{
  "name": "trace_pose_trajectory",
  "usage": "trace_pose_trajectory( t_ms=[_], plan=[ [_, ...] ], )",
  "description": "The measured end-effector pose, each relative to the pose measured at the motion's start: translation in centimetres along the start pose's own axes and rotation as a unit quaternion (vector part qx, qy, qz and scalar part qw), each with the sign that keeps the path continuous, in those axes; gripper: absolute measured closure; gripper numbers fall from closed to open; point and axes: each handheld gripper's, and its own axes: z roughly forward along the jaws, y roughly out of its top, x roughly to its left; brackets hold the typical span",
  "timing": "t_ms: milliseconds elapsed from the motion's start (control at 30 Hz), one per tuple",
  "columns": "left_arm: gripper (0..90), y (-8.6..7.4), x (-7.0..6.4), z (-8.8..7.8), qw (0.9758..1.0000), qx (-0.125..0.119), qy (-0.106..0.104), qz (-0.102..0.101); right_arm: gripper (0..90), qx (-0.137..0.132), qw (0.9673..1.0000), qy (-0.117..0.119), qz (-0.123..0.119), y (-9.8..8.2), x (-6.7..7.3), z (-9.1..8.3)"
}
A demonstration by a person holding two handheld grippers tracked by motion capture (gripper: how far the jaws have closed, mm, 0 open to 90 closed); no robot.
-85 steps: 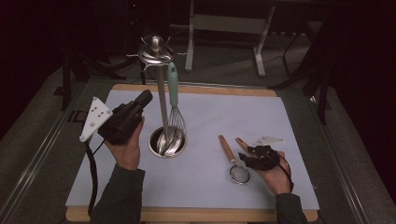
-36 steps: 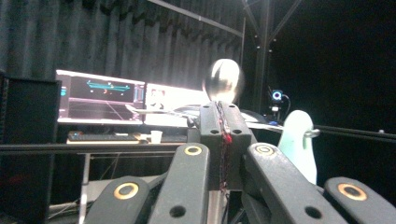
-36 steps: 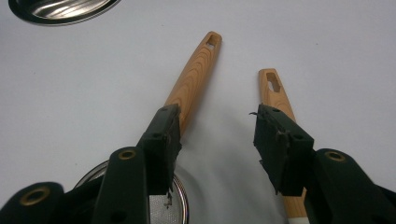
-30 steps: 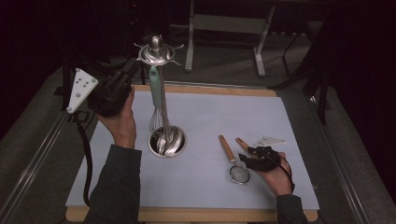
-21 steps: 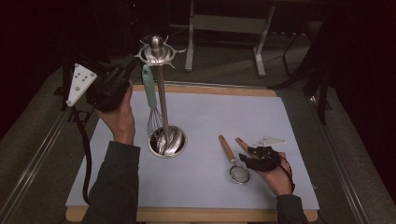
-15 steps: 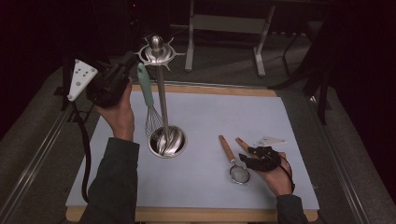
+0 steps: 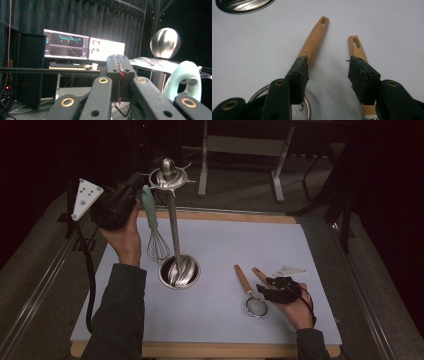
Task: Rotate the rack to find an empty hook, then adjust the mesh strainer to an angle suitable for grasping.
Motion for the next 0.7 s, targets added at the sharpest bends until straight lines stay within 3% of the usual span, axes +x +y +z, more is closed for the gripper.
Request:
trace_pose_trajectory(
  t_ms=[167,333,533,700],
  plan=[
    [88.6,0.0,0.3,-0.8,0.9995,0.020,-0.010,0.025,49.6,0.000,1.0000,0.001,0.004,0.0,-0.1,-0.1],
    [88.1,-0.1,1.2,-1.7,0.9995,0.024,-0.005,0.018,51.7,-0.001,1.0000,-0.006,0.003,-0.1,-0.1,-0.1],
    [87.5,-1.3,2.7,-2.9,0.9983,0.054,-0.007,0.018,54.2,-0.006,0.9997,-0.023,0.007,-0.1,-0.3,-0.5],
    [85.3,-2.7,3.6,-4.1,0.9968,0.078,-0.007,0.013,54.3,-0.003,0.9997,-0.023,0.010,-0.1,-0.5,-0.6]
  ],
)
